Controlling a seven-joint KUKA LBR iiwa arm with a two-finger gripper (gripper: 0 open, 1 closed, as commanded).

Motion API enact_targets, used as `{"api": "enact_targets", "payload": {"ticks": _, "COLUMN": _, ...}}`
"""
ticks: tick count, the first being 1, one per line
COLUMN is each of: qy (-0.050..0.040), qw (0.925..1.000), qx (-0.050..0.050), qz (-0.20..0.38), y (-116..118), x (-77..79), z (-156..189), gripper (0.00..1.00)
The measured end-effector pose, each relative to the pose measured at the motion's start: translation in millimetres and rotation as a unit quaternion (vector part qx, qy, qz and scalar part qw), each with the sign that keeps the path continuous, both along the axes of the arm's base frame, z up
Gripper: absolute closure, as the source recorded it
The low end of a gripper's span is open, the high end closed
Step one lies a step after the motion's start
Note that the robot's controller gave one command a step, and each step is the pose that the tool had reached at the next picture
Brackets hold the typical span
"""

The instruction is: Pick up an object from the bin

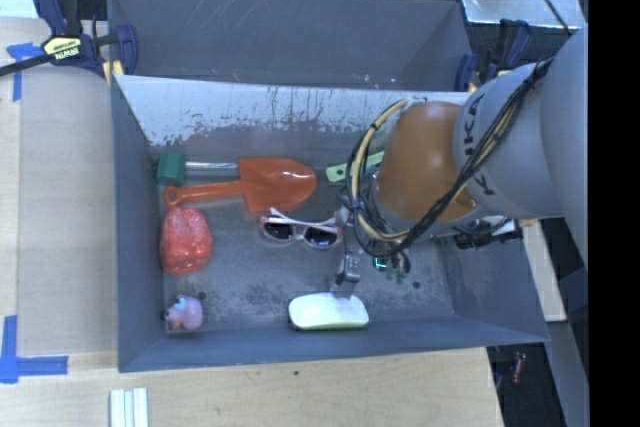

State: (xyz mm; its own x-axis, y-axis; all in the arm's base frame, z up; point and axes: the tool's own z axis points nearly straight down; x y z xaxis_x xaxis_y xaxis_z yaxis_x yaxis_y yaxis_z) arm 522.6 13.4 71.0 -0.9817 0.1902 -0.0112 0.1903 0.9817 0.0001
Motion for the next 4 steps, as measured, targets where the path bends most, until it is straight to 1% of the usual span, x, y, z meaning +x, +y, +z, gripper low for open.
{"api": "enact_targets", "payload": {"ticks": 4, "qy": 0.0001, "qw": 1.0, "qx": 0.0, "qz": 0.001, "y": 0.1, "x": 0.0, "z": 0.0, "gripper": 0.0}}
